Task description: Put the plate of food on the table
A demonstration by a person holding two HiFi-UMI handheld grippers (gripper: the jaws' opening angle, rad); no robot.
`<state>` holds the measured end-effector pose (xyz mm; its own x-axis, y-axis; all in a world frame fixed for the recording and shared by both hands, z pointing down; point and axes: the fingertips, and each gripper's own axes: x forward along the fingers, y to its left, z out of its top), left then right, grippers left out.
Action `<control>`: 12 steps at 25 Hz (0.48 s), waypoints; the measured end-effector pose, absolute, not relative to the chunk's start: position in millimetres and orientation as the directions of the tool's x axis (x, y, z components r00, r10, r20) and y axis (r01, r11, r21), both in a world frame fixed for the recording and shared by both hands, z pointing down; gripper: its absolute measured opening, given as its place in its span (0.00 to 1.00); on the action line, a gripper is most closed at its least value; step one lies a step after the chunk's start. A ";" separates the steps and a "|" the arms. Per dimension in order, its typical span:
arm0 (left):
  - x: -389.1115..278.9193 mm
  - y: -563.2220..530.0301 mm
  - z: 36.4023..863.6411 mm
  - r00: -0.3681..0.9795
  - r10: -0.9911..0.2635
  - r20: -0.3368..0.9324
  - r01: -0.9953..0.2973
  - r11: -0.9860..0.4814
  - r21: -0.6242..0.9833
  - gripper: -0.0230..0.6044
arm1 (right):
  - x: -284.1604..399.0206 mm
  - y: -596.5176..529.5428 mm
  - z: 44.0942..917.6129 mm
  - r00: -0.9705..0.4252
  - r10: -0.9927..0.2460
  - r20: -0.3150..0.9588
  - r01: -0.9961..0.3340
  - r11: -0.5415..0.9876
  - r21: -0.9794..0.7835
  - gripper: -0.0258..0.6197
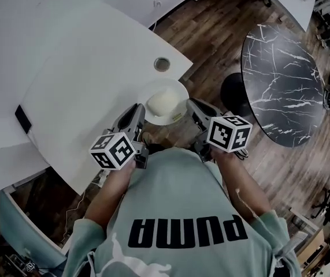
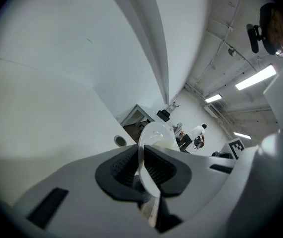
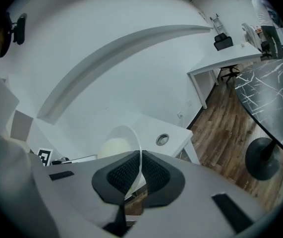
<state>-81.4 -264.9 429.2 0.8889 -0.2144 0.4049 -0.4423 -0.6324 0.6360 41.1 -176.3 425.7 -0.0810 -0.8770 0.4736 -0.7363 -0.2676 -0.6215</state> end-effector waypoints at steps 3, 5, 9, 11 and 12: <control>-58.8 -244.4 426.5 0.896 -0.186 0.404 -0.420 -0.651 0.633 0.11 | 61.2 -152.0 425.0 -0.049 -0.883 0.466 -0.721 -0.292 -0.629 0.07; -43.6 -228.8 425.6 0.899 -0.169 0.403 -0.407 -0.661 0.630 0.10 | 74.6 -134.1 425.1 -0.032 -0.887 0.461 -0.711 -0.304 -0.634 0.07; -14.6 -194.7 425.1 0.902 -0.142 0.408 -0.390 -0.676 0.625 0.10 | 100.2 -96.1 426.1 -0.007 -0.892 0.451 -0.692 -0.321 -0.646 0.07; -0.5 -178.4 423.1 0.903 -0.131 0.409 -0.381 -0.686 0.621 0.10 | 113.5 -78.7 425.9 0.007 -0.896 0.444 -0.683 -0.329 -0.653 0.07; 6.7 -170.5 421.6 0.904 -0.126 0.409 -0.376 -0.691 0.617 0.10 | 120.5 -70.5 425.7 0.014 -0.898 0.440 -0.678 -0.332 -0.656 0.07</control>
<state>6.7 -170.5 421.6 0.9038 -0.1258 0.4091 -0.3756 -0.6913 0.6173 120.5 -70.5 425.7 0.0138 -0.8981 0.4396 -0.6778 -0.3316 -0.6562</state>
